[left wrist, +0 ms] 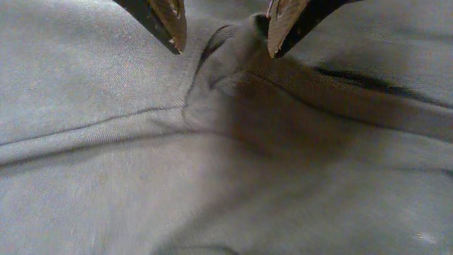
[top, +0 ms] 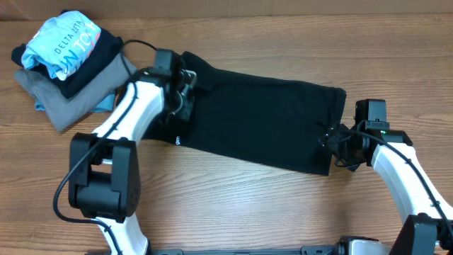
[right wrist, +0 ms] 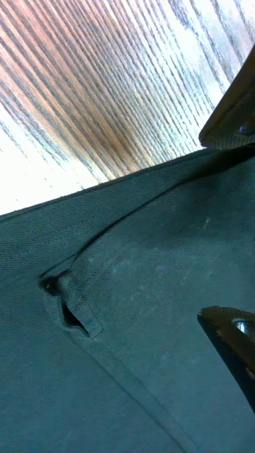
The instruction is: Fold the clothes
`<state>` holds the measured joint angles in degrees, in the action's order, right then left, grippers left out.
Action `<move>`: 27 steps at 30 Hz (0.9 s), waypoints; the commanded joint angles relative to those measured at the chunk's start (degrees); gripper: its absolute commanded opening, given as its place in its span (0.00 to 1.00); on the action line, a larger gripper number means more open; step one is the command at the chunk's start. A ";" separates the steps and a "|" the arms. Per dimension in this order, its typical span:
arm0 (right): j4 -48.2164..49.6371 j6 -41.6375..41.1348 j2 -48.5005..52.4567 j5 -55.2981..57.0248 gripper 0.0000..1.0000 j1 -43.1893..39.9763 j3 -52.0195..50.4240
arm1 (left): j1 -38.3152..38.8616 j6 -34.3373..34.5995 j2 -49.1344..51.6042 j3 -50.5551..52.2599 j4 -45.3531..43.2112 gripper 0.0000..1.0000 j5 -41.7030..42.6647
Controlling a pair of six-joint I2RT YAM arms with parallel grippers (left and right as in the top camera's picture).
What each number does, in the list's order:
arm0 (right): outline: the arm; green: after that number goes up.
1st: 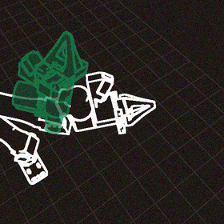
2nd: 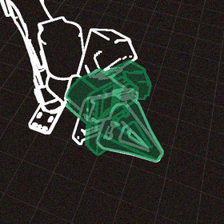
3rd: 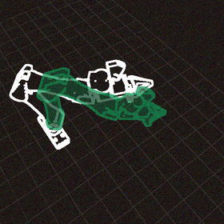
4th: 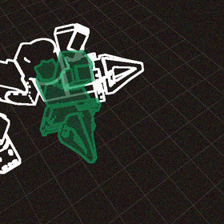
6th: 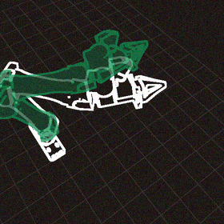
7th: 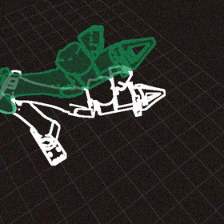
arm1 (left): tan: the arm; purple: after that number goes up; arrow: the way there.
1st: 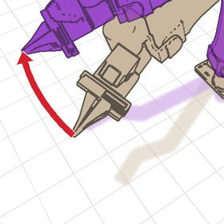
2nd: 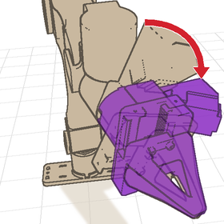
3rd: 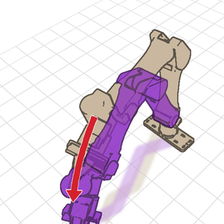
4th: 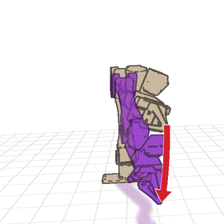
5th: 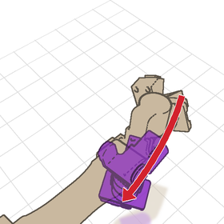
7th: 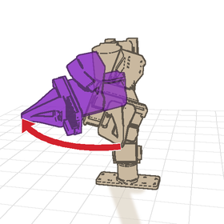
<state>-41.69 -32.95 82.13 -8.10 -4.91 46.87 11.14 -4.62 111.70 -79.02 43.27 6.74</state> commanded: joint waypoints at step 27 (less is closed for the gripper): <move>-1.11 0.20 0.15 0.61 0.74 -0.42 0.72 | 0.04 1.42 1.07 -3.63 -11.91 0.18 -4.37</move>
<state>-42.87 -32.95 82.13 -8.10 -4.91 46.87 11.49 -3.99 111.70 -81.52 32.42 3.16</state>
